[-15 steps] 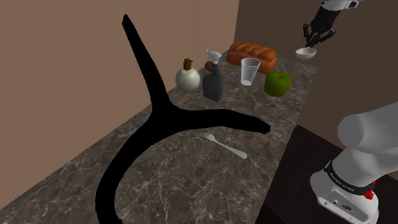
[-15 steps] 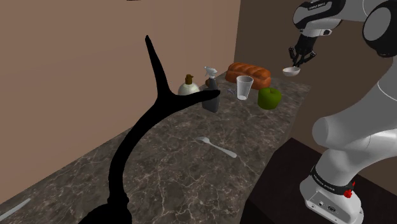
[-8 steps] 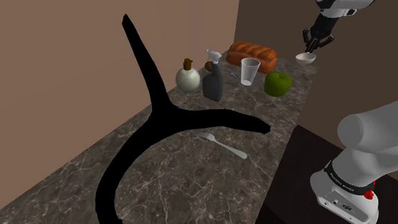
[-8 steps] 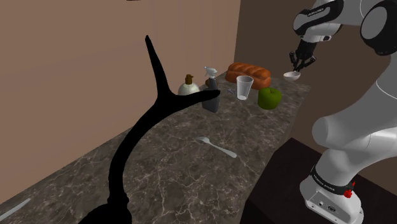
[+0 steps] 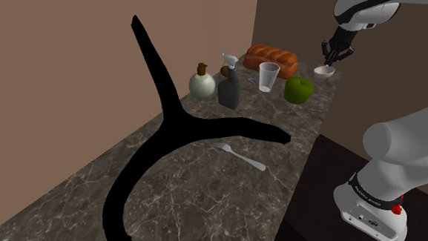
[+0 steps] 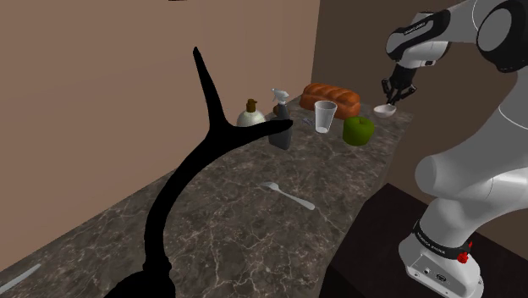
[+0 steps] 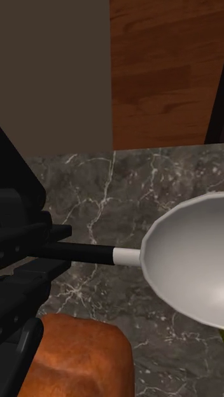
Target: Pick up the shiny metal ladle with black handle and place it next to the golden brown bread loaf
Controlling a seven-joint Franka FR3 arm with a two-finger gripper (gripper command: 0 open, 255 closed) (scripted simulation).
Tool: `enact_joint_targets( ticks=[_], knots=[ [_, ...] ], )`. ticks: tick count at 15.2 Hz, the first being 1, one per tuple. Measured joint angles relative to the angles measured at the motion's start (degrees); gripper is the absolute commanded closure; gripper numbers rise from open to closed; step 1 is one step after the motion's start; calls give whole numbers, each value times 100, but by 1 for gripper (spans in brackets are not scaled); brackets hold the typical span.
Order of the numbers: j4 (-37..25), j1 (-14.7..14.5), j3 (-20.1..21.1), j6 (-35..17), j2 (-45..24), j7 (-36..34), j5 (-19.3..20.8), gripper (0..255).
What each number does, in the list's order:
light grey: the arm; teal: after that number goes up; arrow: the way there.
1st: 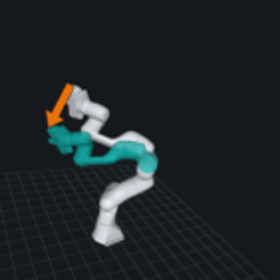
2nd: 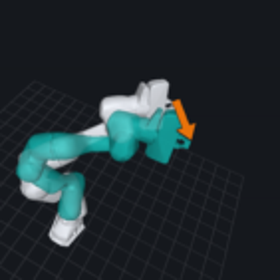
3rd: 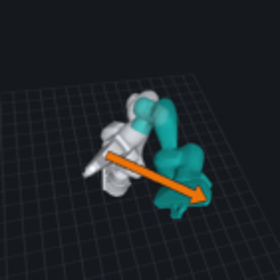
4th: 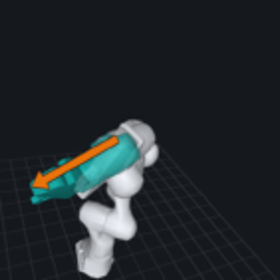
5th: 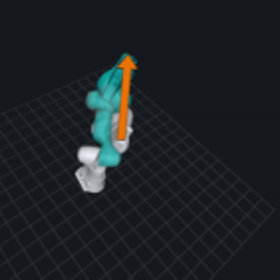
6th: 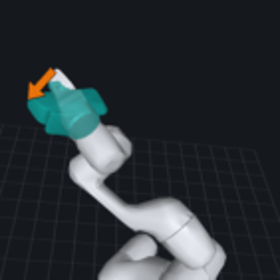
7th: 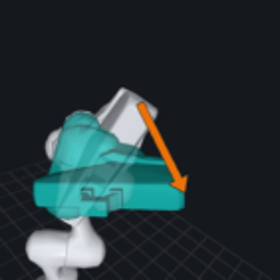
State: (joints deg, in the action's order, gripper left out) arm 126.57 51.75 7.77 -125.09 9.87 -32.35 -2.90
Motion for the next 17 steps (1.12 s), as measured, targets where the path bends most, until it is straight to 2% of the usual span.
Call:
enact_joint_targets(
  ticks=[17],
  knots=[
    [774, 1, 27, -1358, -587, -13, 54, 255]
  ],
)
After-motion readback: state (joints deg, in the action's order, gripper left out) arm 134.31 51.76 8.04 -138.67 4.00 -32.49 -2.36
